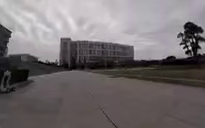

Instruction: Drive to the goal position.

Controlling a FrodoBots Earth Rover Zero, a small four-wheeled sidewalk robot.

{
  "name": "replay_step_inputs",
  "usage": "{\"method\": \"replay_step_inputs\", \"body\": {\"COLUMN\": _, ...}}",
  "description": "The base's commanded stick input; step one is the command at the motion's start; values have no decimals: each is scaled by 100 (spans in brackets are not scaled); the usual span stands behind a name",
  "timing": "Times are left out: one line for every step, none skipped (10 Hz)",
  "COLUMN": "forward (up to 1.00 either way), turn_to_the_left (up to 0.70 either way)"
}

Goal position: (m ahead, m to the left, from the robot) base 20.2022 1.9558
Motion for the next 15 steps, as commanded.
{"method": "replay_step_inputs", "body": {"forward": 70, "turn_to_the_left": 0}}
{"method": "replay_step_inputs", "body": {"forward": 70, "turn_to_the_left": 0}}
{"method": "replay_step_inputs", "body": {"forward": 70, "turn_to_the_left": 0}}
{"method": "replay_step_inputs", "body": {"forward": 70, "turn_to_the_left": 0}}
{"method": "replay_step_inputs", "body": {"forward": 70, "turn_to_the_left": 0}}
{"method": "replay_step_inputs", "body": {"forward": 70, "turn_to_the_left": 0}}
{"method": "replay_step_inputs", "body": {"forward": 70, "turn_to_the_left": 0}}
{"method": "replay_step_inputs", "body": {"forward": 70, "turn_to_the_left": 0}}
{"method": "replay_step_inputs", "body": {"forward": 70, "turn_to_the_left": 0}}
{"method": "replay_step_inputs", "body": {"forward": 70, "turn_to_the_left": 0}}
{"method": "replay_step_inputs", "body": {"forward": 70, "turn_to_the_left": 0}}
{"method": "replay_step_inputs", "body": {"forward": 70, "turn_to_the_left": 0}}
{"method": "replay_step_inputs", "body": {"forward": 70, "turn_to_the_left": 0}}
{"method": "replay_step_inputs", "body": {"forward": 70, "turn_to_the_left": 0}}
{"method": "replay_step_inputs", "body": {"forward": 70, "turn_to_the_left": 0}}
